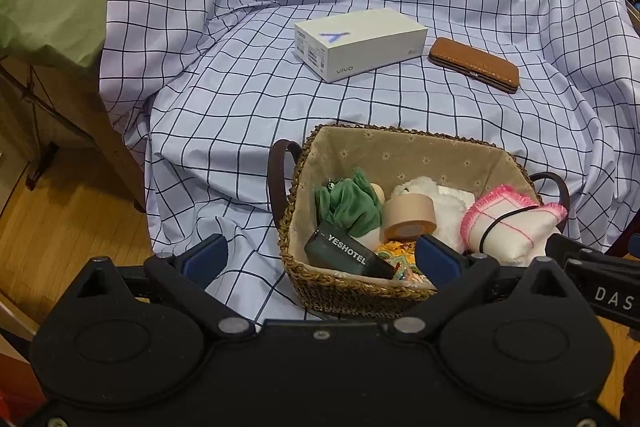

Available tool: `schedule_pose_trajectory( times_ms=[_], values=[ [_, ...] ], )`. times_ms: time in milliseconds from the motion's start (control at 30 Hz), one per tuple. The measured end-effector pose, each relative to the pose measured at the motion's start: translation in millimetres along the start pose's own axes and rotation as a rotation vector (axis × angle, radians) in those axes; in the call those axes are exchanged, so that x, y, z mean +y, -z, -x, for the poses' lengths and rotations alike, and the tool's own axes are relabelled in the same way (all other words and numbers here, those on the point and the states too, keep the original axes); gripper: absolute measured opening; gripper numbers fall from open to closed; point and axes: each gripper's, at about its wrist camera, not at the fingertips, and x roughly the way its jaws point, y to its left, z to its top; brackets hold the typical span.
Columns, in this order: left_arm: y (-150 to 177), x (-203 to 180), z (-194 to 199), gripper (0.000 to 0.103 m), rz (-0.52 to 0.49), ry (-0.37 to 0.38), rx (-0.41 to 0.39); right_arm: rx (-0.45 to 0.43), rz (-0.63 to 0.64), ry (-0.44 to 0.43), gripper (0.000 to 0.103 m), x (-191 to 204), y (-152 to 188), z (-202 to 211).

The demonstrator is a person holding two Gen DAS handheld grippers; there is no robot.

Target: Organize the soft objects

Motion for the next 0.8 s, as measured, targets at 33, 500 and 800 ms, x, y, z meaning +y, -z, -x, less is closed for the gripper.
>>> schedule_pose_trajectory(
  times_ms=[33,500,800],
  values=[
    [-0.5,0.1,-0.5,0.097,0.001,-0.001,0.001,0.003,-0.001,-0.001,0.103,-0.3,-0.2,-0.6],
    [0.6,1.1,-2.5,0.097,0.006,0.002,0.014,0.010,-0.001,-0.005,0.103,-0.5,-0.6,-1.3],
    [0.3,2.0,-3.4,0.097,0.014,0.002,0.019,0.016,-0.003,-0.007,0.103,0.7,0.7,-2.2]
  ],
)
